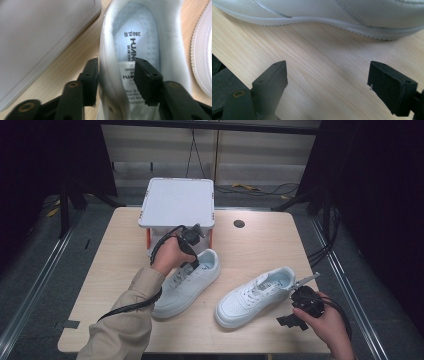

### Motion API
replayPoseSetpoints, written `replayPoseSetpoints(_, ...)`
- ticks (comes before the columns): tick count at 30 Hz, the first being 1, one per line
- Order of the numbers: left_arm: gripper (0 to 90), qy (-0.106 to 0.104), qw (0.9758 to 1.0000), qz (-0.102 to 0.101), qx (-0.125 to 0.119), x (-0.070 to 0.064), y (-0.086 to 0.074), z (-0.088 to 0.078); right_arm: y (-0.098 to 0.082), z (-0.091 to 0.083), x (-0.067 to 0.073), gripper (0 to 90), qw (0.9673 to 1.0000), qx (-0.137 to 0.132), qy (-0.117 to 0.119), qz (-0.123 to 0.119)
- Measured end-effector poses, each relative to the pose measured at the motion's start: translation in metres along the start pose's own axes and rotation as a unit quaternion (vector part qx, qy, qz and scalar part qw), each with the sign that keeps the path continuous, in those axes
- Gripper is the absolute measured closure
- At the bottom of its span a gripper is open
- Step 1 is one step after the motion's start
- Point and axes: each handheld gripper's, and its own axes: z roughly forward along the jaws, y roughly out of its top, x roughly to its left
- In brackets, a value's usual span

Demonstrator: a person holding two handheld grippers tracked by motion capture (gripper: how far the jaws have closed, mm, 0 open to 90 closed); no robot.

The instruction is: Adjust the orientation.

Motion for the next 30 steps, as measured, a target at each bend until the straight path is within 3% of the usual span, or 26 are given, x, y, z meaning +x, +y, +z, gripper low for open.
replayPoseSetpoints(1, 53.4, 0.009, 0.9999, 0.012, -0.003, -0.002, 0.0, -0.006, 0.0, 0.0, 0.0, 15.7, 1.0, 0.0, 0.0, 0.0)
replayPoseSetpoints(3, 51.4, 0.006, 0.9999, 0.007, -0.011, -0.005, 0.001, -0.014, 0.0, 0.0, 0.0, 15.7, 1.0, -0.001, 0.0, 0.001)
replayPoseSetpoints(5, 50.3, 0.012, 0.9996, 0.017, -0.02, -0.01, 0.003, -0.024, 0.0, -0.003, 0.001, 15.7, 1.0, -0.004, -0.001, -0.001)
replayPoseSetpoints(7, 49.3, 0.0, 0.9995, 0.019, -0.024, -0.016, 0.006, -0.032, 0.0, -0.004, 0.002, 15.7, 1.0, -0.006, -0.001, 0.001)
replayPoseSetpoints(8, 45.6, -0.017, 0.9988, 0.037, -0.029, -0.024, 0.008, -0.037, 0.0, -0.005, 0.002, 15.7, 1.0, -0.008, -0.002, 0.003)
replayPoseSetpoints(10, 45.9, -0.029, 0.9986, 0.04, -0.022, -0.029, 0.01, -0.036, 0.0, -0.003, 0.001, 15.7, 1.0, -0.009, 0.0, 0.002)
replayPoseSetpoints(13, 44.0, -0.04, 0.9972, 0.063, -0.008, -0.041, 0.013, -0.024, 0.0, -0.001, 0.0, 15.7, 1.0, -0.004, -0.001, 0.003)
replayPoseSetpoints(15, 44.5, -0.051, 0.9964, 0.068, -0.004, -0.048, 0.015, -0.01, 0.0, 0.0, 0.0, 15.7, 1.0, -0.002, 0.001, 0.002)
replayPoseSetpoints(18, 47.4, -0.047, 0.9953, 0.084, 0.011, -0.055, 0.018, 0.012, 0.0, -0.001, 0.0, 15.7, 1.0, -0.004, 0.001, 0.0)
replayPoseSetpoints(19, 56.1, -0.047, 0.9945, 0.091, 0.023, -0.058, 0.019, 0.024, 0.0, -0.001, 0.0, 15.7, 1.0, -0.007, 0.002, -0.002)
replayPoseSetpoints(22, 59.7, -0.036, 0.9938, 0.099, 0.035, -0.059, 0.019, 0.035, 0.0, 0.0, 0.0, 15.7, 0.9999, -0.011, 0.007, 0.001)
replayPoseSetpoints(24, 60.8, -0.038, 0.9941, 0.095, 0.036, -0.059, 0.018, 0.042, 0.0, 0.0, -0.001, 15.7, 0.9999, -0.007, 0.008, 0.003)
replayPoseSetpoints(25, 66.1, -0.03, 0.9939, 0.099, 0.038, -0.058, 0.018, 0.041, 0.0, 0.001, -0.001, 15.7, 0.9999, -0.007, 0.007, 0.002)
replayPoseSetpoints(26, 70.6, -0.027, 0.9952, 0.088, 0.034, -0.057, 0.018, 0.041, 0.0, 0.0, -0.001, 15.7, 0.9999, -0.007, 0.008, 0.003)
replayPoseSetpoints(29, 75.2, -0.038, 0.9961, 0.073, 0.031, -0.053, 0.016, 0.04, -0.001, 0.0, -0.001, 15.7, 0.9999, -0.009, 0.006, 0.003)
replayPoseSetpoints(30, 77.4, -0.051, 0.9963, 0.058, 0.036, -0.053, 0.016, 0.039, 0.0, 0.0, -0.001, 15.7, 0.9999, -0.009, 0.005, 0.003)
